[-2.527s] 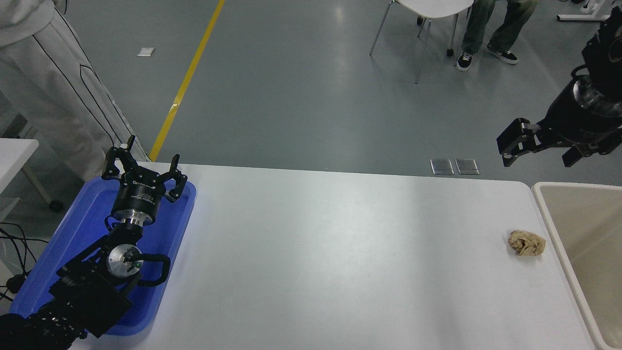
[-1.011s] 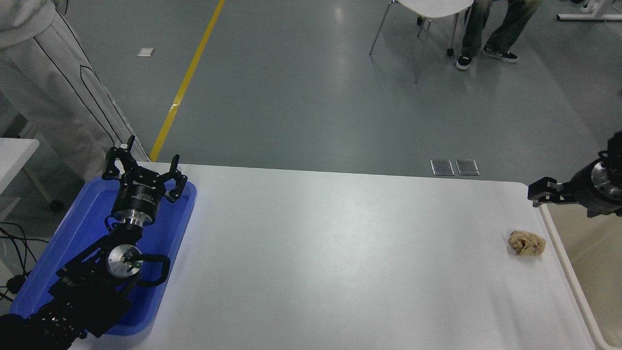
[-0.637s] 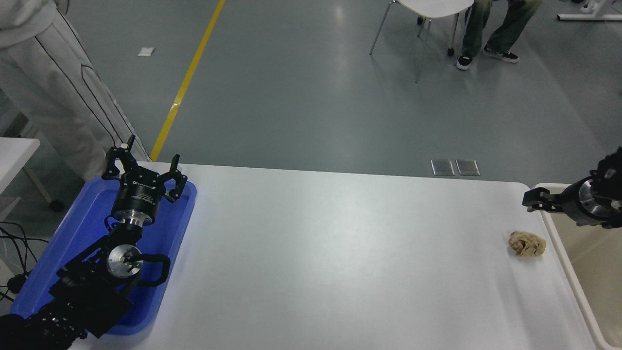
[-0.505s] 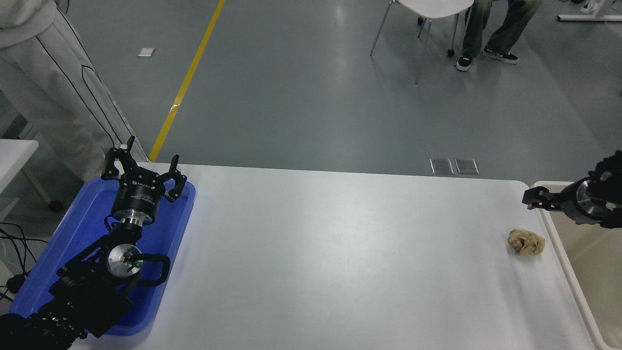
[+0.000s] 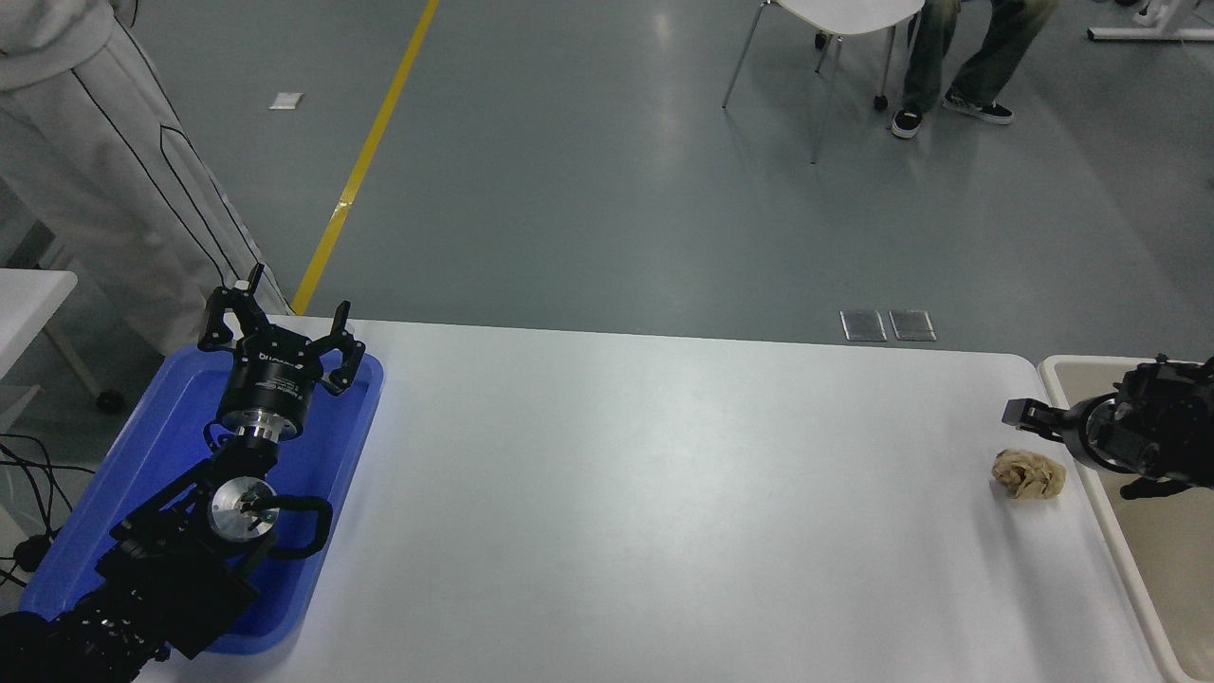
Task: Pick up paper ball place in dustbin
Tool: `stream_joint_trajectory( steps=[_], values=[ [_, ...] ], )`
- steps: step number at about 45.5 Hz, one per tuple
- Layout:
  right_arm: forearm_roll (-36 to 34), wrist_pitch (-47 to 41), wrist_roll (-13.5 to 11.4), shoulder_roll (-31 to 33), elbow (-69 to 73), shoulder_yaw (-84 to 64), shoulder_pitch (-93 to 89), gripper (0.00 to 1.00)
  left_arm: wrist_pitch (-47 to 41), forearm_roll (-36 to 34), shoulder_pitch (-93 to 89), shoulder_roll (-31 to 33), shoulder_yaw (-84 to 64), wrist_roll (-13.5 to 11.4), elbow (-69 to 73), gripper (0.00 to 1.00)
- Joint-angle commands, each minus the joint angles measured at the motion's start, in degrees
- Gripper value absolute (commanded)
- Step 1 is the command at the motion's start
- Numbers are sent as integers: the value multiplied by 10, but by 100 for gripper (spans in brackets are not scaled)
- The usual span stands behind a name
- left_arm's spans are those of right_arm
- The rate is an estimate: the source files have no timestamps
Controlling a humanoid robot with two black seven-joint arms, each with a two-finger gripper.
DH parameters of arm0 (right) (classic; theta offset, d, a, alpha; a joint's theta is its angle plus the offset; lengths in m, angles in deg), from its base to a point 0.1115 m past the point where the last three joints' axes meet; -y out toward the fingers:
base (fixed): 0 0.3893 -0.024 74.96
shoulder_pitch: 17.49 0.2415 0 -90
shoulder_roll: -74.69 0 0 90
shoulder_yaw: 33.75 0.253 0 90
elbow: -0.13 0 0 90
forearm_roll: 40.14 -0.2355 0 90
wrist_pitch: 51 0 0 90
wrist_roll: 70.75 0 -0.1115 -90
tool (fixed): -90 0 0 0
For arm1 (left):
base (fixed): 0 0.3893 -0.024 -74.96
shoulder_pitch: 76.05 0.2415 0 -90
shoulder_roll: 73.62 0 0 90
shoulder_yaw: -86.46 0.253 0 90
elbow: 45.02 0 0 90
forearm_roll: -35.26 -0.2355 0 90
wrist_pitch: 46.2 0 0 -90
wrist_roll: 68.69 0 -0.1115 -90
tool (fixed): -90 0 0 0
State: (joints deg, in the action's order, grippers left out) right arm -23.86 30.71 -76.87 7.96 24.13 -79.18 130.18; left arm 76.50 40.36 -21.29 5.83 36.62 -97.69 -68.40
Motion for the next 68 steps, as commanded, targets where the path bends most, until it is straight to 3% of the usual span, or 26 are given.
stream_joint_trajectory(
  steps=[1,25,32,43,52,68],
  values=[
    [-3,43,1,-24,-26,22,-41,100,0,0,0,0,0,0,0,100],
    [-4,84,1,-38,-32,61,-84,97,0,0,0,0,0,0,0,100],
    [-4,91,0,-42,-35,61,-86,85,0,0,0,0,0,0,0,100],
    [-5,91,0,-42,-34,74,-87,47,0,0,0,0,0,0,0,100],
    [-6,85,-1,-38,-27,90,-87,0,0,0,0,0,-1,0,0,100],
    [-29,83,-1,-27,0,98,-82,0,0,0,0,0,0,0,0,100]
  ],
)
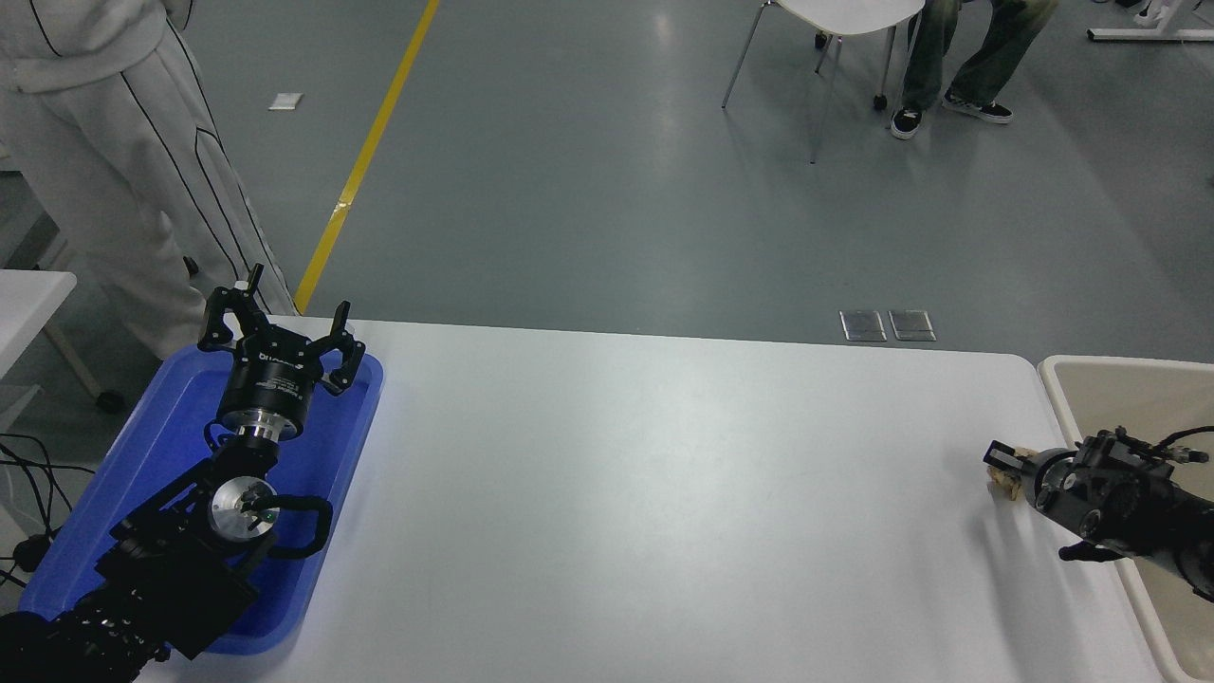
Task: Pick up paper ball place in dustbin
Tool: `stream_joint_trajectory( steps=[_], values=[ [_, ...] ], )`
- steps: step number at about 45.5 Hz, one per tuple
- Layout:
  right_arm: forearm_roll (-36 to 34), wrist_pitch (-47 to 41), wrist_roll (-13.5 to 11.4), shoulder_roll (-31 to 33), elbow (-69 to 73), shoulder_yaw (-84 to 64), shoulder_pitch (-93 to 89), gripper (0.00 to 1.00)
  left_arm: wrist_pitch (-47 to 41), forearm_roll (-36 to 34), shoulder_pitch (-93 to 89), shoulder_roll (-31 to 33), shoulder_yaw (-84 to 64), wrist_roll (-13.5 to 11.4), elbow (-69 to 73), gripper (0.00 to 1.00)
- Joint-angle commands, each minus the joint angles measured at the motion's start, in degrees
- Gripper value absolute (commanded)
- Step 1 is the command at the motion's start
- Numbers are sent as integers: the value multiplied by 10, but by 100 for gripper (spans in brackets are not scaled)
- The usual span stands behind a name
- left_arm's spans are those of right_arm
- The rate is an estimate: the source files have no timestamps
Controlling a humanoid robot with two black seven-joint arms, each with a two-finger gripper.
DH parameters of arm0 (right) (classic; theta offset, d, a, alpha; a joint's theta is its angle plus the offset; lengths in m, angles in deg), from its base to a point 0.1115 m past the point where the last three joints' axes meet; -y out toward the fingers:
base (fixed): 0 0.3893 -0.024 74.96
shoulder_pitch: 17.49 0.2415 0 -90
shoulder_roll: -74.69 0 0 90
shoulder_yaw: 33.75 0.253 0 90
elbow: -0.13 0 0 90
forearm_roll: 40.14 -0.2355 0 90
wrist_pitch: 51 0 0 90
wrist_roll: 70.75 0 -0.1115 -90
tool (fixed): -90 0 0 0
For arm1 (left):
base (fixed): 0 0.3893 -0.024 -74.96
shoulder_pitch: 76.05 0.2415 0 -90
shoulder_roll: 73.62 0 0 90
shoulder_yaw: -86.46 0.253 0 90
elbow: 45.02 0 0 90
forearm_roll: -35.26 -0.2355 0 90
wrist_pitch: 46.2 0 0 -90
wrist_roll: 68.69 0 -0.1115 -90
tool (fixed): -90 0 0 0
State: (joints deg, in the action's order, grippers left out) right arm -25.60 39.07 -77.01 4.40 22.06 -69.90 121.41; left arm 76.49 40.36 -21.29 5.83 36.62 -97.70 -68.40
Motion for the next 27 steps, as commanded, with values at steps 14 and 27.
stream_joint_trajectory(
  steps=[14,27],
  values=[
    [-12,1,2,78,130,-5,66,0,0,0,0,0,0,0,0,100],
    [-7,-2,4,134,308,-172,217,0,0,0,0,0,0,0,0,100]
  ],
)
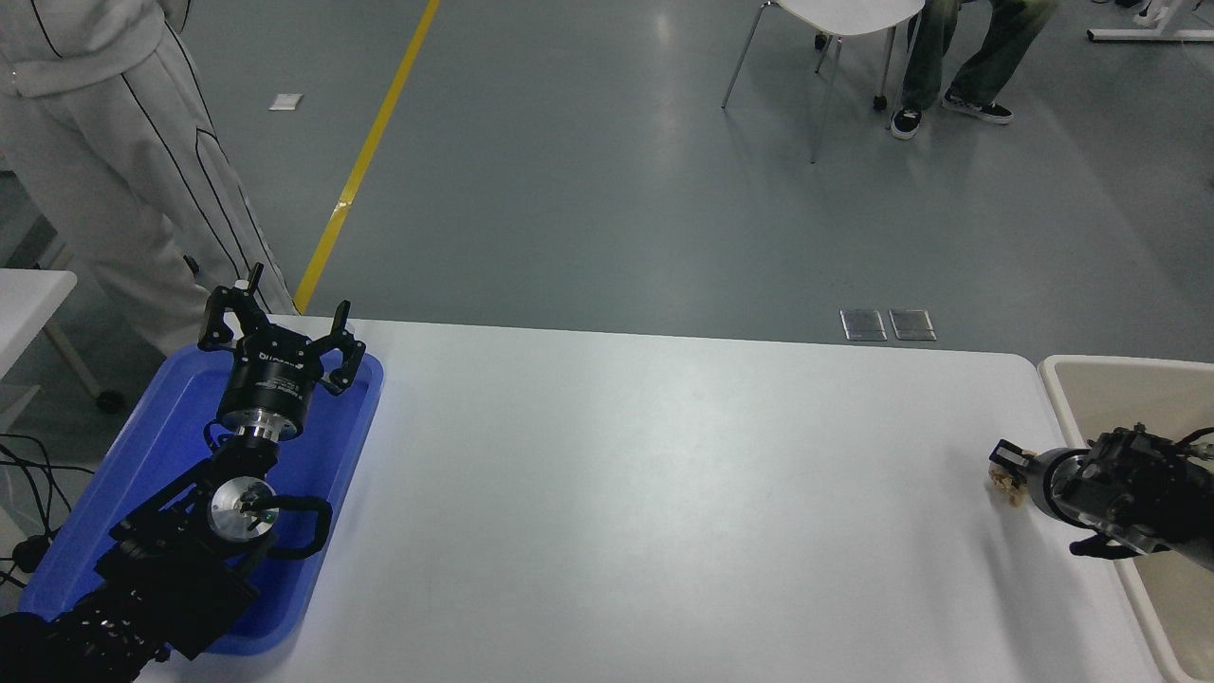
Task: Pick up paper ball place in dustbin
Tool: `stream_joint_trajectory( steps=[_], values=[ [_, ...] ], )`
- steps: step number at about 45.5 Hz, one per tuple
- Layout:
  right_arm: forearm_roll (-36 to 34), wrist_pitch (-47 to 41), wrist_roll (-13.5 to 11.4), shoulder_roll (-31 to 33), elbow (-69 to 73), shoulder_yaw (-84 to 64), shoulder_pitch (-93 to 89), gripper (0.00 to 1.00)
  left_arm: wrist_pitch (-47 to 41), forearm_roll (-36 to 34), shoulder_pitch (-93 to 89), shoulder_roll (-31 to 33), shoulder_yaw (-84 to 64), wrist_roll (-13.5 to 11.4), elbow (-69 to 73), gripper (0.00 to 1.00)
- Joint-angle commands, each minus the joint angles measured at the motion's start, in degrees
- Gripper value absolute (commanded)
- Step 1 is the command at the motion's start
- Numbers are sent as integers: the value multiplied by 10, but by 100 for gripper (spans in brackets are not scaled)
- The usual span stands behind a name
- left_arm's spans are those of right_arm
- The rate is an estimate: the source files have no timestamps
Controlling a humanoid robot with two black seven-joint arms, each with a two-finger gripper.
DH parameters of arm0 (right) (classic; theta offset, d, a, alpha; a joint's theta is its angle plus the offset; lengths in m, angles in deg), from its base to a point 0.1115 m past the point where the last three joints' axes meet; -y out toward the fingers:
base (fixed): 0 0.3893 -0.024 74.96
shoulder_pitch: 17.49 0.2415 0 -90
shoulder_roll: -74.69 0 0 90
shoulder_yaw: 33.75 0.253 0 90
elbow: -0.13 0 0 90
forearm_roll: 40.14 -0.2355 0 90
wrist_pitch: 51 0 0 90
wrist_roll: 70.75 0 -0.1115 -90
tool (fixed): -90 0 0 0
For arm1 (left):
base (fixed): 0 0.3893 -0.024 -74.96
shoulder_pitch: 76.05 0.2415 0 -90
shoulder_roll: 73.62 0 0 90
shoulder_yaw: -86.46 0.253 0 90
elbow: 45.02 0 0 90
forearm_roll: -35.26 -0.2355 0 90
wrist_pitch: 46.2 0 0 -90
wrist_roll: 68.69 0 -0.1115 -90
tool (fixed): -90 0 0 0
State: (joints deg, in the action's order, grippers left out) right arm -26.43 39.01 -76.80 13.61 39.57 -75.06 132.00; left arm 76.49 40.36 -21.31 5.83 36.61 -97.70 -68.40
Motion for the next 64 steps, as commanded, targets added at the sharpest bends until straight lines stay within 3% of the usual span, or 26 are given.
stream_joint_trajectory(
  steps=[1,18,29,40,56,64],
  values=[
    [2,-2,2,46,149,-133,124,0,0,0,0,0,0,0,0,100],
    [29,-17,3,86,345,-221,296,0,0,0,0,0,0,0,0,100],
    [31,-189,2,127,401,-234,431,0,0,0,-1,0,0,0,0,100],
    [83,-351,-1,156,434,-255,585,0,0,0,-1,0,0,1,0,100],
    [81,-447,0,151,463,-344,792,0,1,0,0,0,0,0,0,100],
    [80,-450,0,149,463,-344,825,0,0,0,0,0,0,1,0,100]
  ],
)
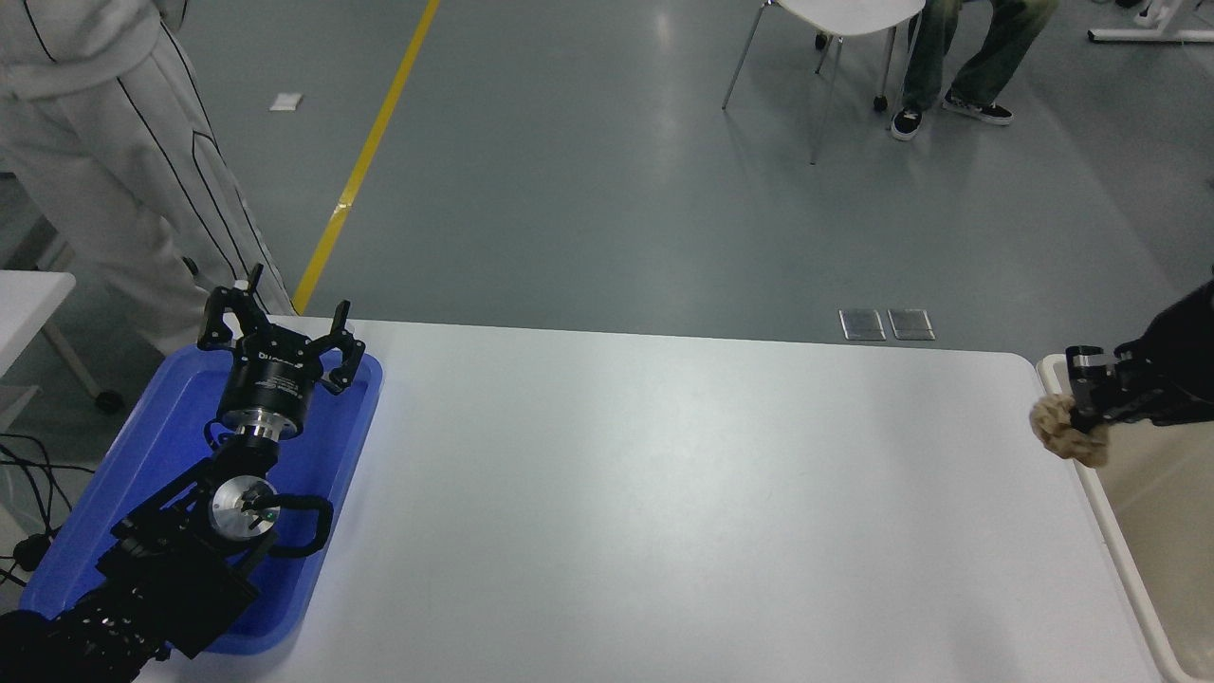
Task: Pick up paper ball place in dustbin
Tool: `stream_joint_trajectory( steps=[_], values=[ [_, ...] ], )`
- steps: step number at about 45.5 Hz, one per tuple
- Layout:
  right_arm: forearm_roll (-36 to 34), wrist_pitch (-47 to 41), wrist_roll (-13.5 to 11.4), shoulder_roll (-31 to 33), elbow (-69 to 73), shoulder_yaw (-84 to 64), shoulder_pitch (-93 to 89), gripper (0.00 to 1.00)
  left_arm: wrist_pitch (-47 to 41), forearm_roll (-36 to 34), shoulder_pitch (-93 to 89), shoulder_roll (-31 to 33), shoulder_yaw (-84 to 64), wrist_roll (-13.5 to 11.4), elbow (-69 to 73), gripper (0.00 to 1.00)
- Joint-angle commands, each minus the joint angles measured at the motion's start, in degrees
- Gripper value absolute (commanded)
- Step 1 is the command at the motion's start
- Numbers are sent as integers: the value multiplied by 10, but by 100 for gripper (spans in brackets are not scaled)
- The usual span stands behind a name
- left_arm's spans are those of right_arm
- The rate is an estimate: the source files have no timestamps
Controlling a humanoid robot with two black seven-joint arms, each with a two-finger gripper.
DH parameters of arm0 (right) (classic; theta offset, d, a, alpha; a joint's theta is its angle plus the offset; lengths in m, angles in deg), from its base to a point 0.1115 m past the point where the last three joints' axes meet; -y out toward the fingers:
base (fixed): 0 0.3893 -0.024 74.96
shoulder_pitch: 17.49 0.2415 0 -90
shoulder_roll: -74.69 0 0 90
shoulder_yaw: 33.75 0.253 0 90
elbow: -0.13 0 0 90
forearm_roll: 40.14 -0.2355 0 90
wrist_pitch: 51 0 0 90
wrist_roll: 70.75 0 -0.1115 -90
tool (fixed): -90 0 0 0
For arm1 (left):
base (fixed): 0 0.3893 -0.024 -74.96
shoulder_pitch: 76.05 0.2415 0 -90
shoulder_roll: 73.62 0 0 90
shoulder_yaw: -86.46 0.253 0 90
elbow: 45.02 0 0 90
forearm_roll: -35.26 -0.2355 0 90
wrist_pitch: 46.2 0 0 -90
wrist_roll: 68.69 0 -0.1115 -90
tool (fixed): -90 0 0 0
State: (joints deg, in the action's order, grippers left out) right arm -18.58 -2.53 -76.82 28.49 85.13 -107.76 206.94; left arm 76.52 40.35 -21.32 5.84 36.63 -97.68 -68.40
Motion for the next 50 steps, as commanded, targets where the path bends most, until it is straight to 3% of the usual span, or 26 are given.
stream_joint_trajectory(
  steps=[1,30,50],
  values=[
    [1,-35,0,0,8,-15,79,0,1,0,0,0,0,0,0,100],
    [-6,-35,0,2,-1,-23,68,0,0,0,0,0,0,0,0,100],
    [1,-35,1,56,-39,-118,70,0,0,0,0,0,0,0,0,100]
  ],
)
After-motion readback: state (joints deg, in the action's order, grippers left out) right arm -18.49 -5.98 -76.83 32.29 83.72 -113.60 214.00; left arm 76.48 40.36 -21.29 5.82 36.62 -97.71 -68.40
